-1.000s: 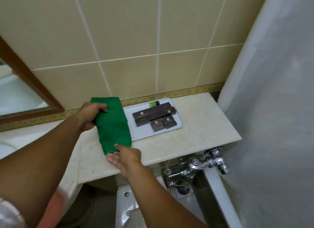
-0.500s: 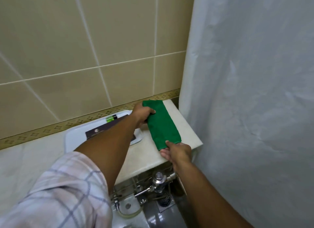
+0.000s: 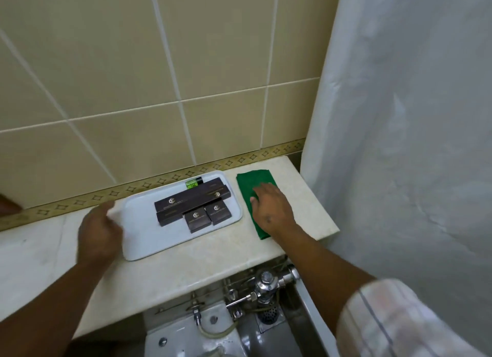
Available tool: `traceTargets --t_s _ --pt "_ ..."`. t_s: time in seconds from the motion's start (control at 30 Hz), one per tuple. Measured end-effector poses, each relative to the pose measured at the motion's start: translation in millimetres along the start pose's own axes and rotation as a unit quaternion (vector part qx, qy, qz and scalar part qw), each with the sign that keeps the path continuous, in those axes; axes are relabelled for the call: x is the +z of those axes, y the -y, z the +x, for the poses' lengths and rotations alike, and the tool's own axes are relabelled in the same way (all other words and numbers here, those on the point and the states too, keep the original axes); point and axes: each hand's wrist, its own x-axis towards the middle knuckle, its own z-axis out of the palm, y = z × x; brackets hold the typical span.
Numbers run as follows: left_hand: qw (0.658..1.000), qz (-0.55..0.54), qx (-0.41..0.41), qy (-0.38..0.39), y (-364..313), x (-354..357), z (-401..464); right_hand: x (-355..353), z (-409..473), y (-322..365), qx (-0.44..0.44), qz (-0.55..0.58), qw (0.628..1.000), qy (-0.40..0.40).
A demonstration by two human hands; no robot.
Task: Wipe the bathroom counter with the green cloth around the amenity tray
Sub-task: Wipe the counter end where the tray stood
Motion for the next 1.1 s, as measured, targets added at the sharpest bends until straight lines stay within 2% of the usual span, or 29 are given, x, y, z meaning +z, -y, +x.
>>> traceTargets --t_s 0.1,0.23,0.3,0.5,0.67,0.87,0.97,1.1 --pt "0.995 0.064 -0.018 0.067 55 -11 -25 13 35 -7 -0.017 -0.083 0.996 0.038" --pt "0.982 0.148 0.06 0.101 70 2 -29 25 60 -22 -0.015 -0.11 0.99 0.089" --pt "0.975 0.181 0.074 0.108 68 5 -23 30 60 -27 -0.02 -0.105 0.99 0.092" --pt "0.969 0.203 0.083 0.117 80 8 -14 30 84 -16 -0.094 -0.158 0.98 0.075" --pt "0.968 0.206 0.07 0.122 83 9 -14 46 88 -3 -0.065 -0.114 0.99 0.046" --pt "0.967 0.218 0.065 0.114 89 13 -12 44 106 -1 -0.095 -0.058 0.994 0.02" --pt "0.968 0.213 0.059 0.121 87 11 -15 44 98 2 -0.125 -0.088 0.988 -0.006" --pt "0.969 0.209 0.064 0.119 82 9 -13 48 93 -3 -0.12 -0.103 0.987 0.037"
